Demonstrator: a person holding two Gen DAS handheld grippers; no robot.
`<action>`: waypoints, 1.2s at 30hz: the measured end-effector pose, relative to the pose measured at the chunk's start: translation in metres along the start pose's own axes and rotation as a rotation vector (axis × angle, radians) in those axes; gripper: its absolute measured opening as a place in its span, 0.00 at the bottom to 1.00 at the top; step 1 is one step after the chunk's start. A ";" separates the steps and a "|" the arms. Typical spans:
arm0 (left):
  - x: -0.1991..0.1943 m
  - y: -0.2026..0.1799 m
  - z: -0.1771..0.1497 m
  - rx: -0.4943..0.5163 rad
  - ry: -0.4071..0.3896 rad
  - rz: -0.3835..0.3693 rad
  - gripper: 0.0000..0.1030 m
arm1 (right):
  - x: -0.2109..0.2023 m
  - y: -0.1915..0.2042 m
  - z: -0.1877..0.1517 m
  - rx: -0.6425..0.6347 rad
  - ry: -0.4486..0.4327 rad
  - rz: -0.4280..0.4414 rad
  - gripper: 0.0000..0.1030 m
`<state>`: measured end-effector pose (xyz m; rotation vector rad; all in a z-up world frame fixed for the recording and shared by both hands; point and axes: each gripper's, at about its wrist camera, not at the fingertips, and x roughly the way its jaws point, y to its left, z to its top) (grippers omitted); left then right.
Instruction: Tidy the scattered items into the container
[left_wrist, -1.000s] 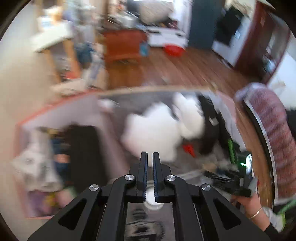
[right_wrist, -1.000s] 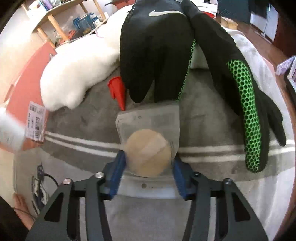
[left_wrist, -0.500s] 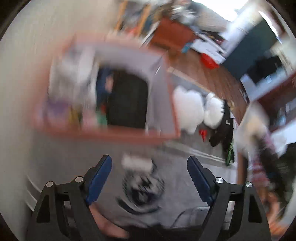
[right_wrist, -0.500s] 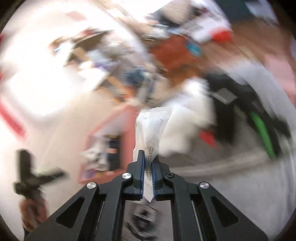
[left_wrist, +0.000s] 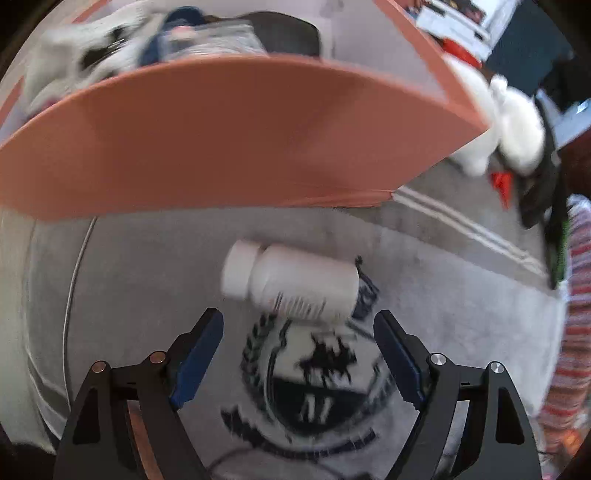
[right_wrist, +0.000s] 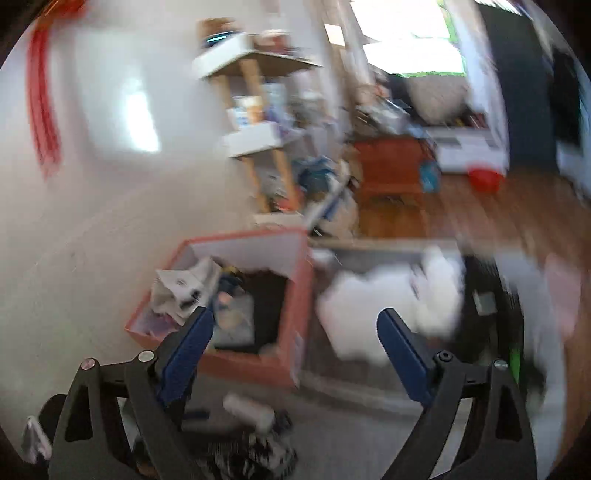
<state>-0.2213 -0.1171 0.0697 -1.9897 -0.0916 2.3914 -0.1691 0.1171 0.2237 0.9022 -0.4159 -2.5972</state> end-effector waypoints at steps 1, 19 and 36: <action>0.010 -0.006 0.005 0.027 0.003 0.037 0.82 | -0.006 -0.020 -0.013 0.068 0.008 0.011 0.89; -0.231 0.004 0.013 -0.023 -0.528 0.019 0.68 | -0.006 -0.151 -0.046 0.502 0.056 0.071 0.75; -0.104 -0.172 0.026 0.264 -0.301 -0.170 0.74 | -0.021 -0.201 -0.056 0.743 -0.044 0.070 0.86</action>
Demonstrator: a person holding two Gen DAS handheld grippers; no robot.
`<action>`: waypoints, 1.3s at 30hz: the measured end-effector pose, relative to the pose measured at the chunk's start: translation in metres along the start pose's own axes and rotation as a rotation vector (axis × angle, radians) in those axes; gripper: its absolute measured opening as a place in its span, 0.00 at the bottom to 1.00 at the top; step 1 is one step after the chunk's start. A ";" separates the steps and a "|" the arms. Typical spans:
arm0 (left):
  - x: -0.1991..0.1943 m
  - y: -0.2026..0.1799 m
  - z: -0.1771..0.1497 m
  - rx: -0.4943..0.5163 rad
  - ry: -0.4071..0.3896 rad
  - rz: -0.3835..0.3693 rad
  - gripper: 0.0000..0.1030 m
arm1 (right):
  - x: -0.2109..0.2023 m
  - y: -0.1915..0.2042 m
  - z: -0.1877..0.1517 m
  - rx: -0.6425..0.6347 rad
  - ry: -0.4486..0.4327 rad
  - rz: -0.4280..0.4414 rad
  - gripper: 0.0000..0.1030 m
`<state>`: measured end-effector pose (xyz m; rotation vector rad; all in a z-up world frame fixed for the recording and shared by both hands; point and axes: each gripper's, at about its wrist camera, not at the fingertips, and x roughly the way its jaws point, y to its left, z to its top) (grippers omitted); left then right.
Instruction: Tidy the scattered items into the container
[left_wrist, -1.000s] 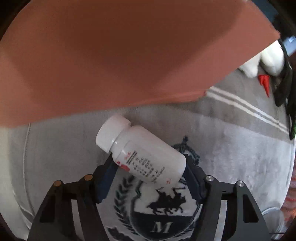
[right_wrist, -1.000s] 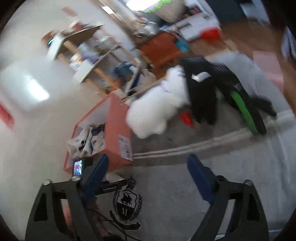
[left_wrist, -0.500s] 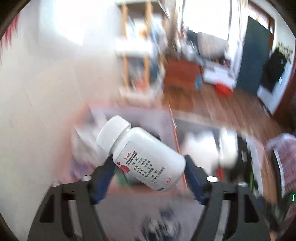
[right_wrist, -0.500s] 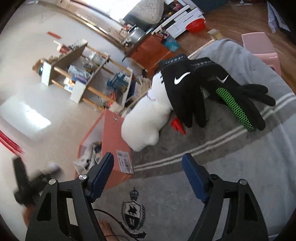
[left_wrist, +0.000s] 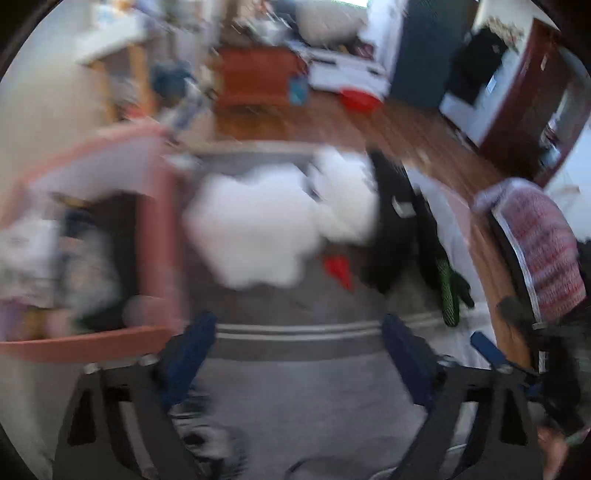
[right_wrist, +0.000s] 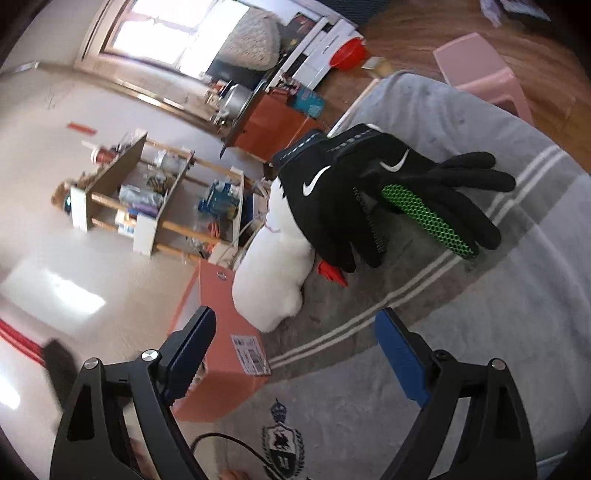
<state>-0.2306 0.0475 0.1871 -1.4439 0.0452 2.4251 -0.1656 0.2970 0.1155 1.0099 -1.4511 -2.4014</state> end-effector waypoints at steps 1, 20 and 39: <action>0.017 -0.010 0.003 0.012 0.015 -0.003 0.66 | -0.002 -0.002 0.002 0.010 -0.007 0.008 0.86; 0.116 0.003 0.029 -0.107 0.192 -0.020 0.28 | 0.006 -0.031 0.032 0.144 -0.021 0.157 0.84; -0.094 0.090 0.083 -0.207 -0.095 -0.104 0.99 | 0.001 -0.070 0.020 0.364 -0.086 0.099 0.87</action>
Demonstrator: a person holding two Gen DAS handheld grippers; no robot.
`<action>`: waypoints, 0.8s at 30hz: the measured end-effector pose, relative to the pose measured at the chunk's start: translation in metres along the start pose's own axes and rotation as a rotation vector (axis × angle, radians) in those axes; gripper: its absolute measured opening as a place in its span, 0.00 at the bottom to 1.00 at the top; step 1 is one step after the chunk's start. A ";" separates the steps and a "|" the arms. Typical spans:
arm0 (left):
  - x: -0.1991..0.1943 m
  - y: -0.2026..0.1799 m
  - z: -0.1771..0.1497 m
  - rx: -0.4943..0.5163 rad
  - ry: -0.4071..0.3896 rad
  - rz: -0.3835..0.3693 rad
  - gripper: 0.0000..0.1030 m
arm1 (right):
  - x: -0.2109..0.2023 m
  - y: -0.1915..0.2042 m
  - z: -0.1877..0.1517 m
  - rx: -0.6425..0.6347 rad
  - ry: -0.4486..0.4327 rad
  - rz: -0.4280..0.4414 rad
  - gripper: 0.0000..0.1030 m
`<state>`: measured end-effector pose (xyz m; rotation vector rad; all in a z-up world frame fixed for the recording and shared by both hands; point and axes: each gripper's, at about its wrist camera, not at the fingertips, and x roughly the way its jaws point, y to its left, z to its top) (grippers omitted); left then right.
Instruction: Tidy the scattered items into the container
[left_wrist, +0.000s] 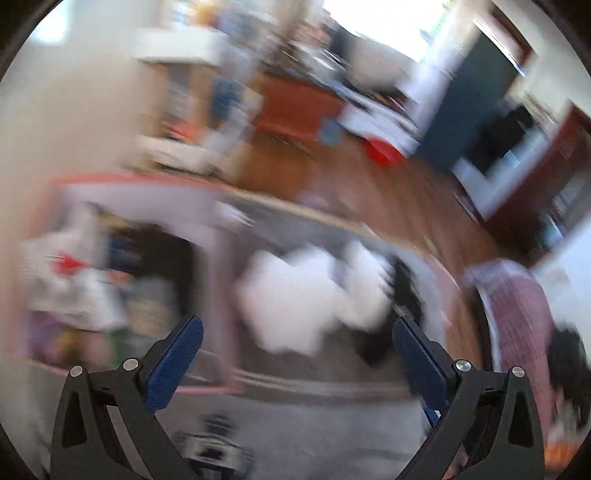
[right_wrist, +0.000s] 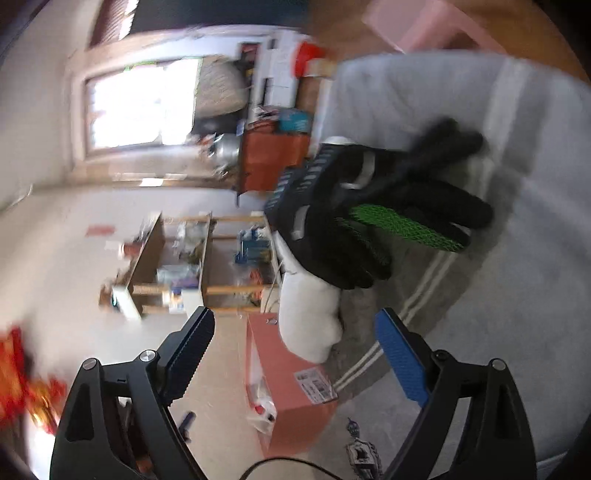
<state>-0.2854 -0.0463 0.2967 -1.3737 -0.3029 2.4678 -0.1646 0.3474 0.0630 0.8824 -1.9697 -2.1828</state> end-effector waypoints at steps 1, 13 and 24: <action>0.022 -0.022 -0.007 0.045 0.028 -0.026 0.99 | 0.001 0.005 0.004 -0.075 -0.043 -0.102 0.87; 0.250 -0.159 -0.051 0.327 0.274 -0.076 0.85 | 0.100 0.052 0.021 -0.904 0.006 -0.705 0.86; 0.159 -0.110 -0.003 0.148 0.287 -0.189 0.15 | 0.065 0.063 0.038 -0.773 0.008 -0.500 0.06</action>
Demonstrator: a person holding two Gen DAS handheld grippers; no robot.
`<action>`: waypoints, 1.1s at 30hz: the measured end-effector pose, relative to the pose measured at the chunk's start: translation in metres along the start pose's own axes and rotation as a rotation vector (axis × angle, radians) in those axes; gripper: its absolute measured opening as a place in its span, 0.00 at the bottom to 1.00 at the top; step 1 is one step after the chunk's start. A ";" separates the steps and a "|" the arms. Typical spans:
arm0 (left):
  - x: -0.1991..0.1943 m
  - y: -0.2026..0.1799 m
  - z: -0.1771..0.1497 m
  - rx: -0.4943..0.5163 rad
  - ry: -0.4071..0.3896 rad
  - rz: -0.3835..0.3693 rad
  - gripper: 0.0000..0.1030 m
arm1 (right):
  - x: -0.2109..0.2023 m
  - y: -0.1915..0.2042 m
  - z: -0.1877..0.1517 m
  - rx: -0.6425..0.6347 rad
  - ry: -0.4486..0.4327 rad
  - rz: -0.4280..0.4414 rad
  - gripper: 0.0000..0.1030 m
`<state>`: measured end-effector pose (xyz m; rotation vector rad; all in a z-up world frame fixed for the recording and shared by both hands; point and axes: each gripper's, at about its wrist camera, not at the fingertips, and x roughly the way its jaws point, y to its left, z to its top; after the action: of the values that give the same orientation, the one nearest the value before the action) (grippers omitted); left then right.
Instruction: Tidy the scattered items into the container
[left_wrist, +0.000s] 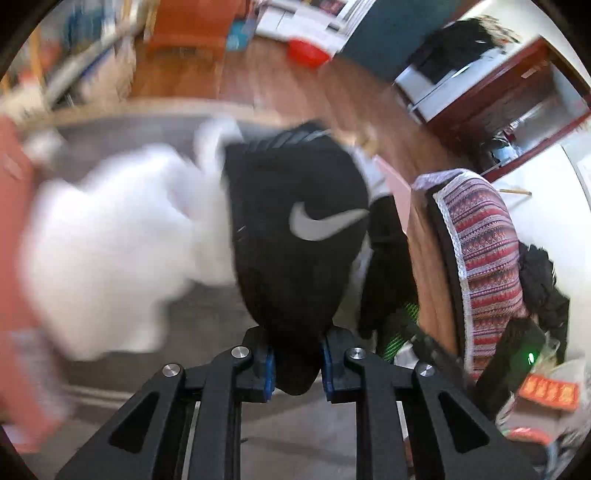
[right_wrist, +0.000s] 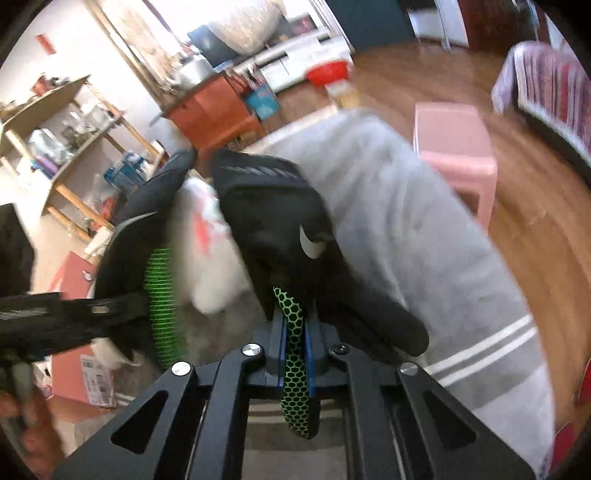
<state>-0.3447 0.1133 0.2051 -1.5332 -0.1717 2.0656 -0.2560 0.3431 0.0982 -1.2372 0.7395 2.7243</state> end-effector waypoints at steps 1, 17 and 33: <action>-0.033 0.007 -0.001 0.015 -0.028 0.013 0.15 | -0.013 0.010 0.001 -0.028 -0.023 0.008 0.06; -0.322 0.271 -0.065 -0.267 -0.364 0.213 0.74 | -0.135 0.405 -0.050 -0.662 -0.138 0.450 0.45; -0.297 0.204 -0.108 -0.303 -0.257 -0.120 0.79 | -0.142 0.220 -0.054 -0.137 -0.026 0.429 0.92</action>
<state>-0.2604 -0.2299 0.3343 -1.3767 -0.6835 2.2077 -0.1759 0.1442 0.2586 -1.1807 0.9234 3.1736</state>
